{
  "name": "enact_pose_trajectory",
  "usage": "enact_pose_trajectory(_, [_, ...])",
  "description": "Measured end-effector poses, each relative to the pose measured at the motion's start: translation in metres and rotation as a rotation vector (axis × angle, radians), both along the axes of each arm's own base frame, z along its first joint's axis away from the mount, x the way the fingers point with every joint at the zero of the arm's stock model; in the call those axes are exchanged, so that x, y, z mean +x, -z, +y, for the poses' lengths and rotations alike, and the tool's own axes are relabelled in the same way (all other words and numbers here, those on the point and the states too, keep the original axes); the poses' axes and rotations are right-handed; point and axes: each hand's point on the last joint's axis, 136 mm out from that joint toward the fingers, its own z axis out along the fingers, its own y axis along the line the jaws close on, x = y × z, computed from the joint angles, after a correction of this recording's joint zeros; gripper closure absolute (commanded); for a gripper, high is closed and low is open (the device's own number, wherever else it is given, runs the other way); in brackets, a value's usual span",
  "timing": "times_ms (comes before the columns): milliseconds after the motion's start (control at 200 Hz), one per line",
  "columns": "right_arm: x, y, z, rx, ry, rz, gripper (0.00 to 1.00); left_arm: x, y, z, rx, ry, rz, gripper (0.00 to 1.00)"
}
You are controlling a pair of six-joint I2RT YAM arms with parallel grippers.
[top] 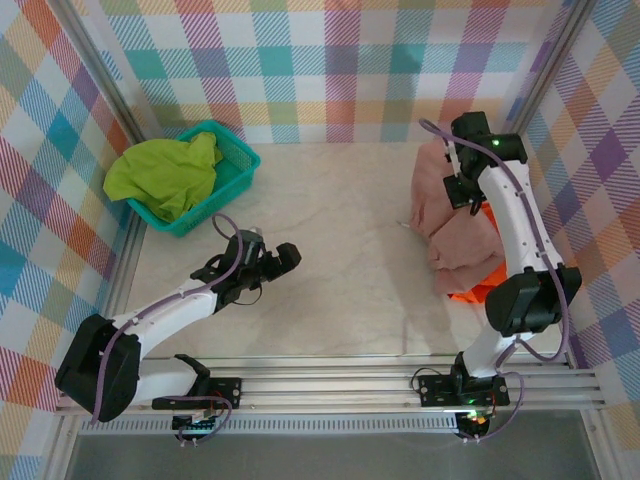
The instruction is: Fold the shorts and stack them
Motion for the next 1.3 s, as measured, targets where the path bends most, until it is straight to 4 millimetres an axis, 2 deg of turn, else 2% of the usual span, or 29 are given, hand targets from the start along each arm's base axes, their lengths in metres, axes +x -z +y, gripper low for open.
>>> enact_pose_trajectory(280, [0.009,0.015,-0.05,-0.148,0.073,-0.008,1.0,-0.001,0.01,-0.001,0.012,0.004,0.028,0.0])
enact_pose_trajectory(435, [0.018,0.029,-0.07,-0.243,0.079,-0.018,0.95,0.0,0.013,-0.002,0.016,0.007,0.039,0.0])
enact_pose_trajectory(535, [0.021,0.043,-0.082,-0.297,0.081,-0.011,0.9,0.002,0.011,-0.004,0.01,0.012,0.036,0.0])
enact_pose_trajectory(660, [0.025,0.05,-0.096,-0.351,0.096,-0.015,0.88,0.005,0.006,-0.007,0.009,0.021,0.027,0.0])
enact_pose_trajectory(700, [0.028,0.052,-0.101,-0.37,0.105,-0.017,0.73,0.006,0.006,-0.008,0.009,0.026,0.026,0.0])
enact_pose_trajectory(710, [0.028,0.052,-0.102,-0.374,0.104,-0.016,0.63,0.006,0.005,-0.008,0.009,0.028,0.025,0.0])
enact_pose_trajectory(740, [0.03,0.053,-0.107,-0.388,0.116,-0.016,0.25,0.007,0.005,-0.009,0.009,0.03,0.026,0.0])
enact_pose_trajectory(750, [0.031,0.054,-0.109,-0.392,0.122,-0.018,0.17,0.007,0.005,-0.009,0.01,0.031,0.025,0.0])
enact_pose_trajectory(765, [0.032,0.054,-0.111,-0.396,0.128,-0.018,0.11,0.008,0.005,-0.009,0.01,0.032,0.025,0.0])
enact_pose_trajectory(910, [0.033,0.057,-0.133,-0.436,0.194,-0.013,0.04,0.007,0.007,-0.009,0.014,0.033,0.03,0.0])
enact_pose_trajectory(980, [0.031,0.051,-0.137,-0.434,0.226,-0.025,0.03,0.007,0.007,-0.009,0.014,0.032,0.029,0.0])
enact_pose_trajectory(1060, [0.034,0.035,-0.134,-0.382,0.27,-0.074,0.01,0.008,0.004,-0.008,0.016,0.026,0.021,0.0])
enact_pose_trajectory(1155, [0.039,0.015,-0.113,-0.204,0.292,-0.185,0.0,0.008,-0.007,-0.003,0.027,0.014,-0.003,0.0])
enact_pose_trajectory(1300, [0.022,-0.008,-0.048,0.223,0.228,-0.33,0.01,0.019,-0.046,0.003,0.055,-0.002,-0.084,0.0])
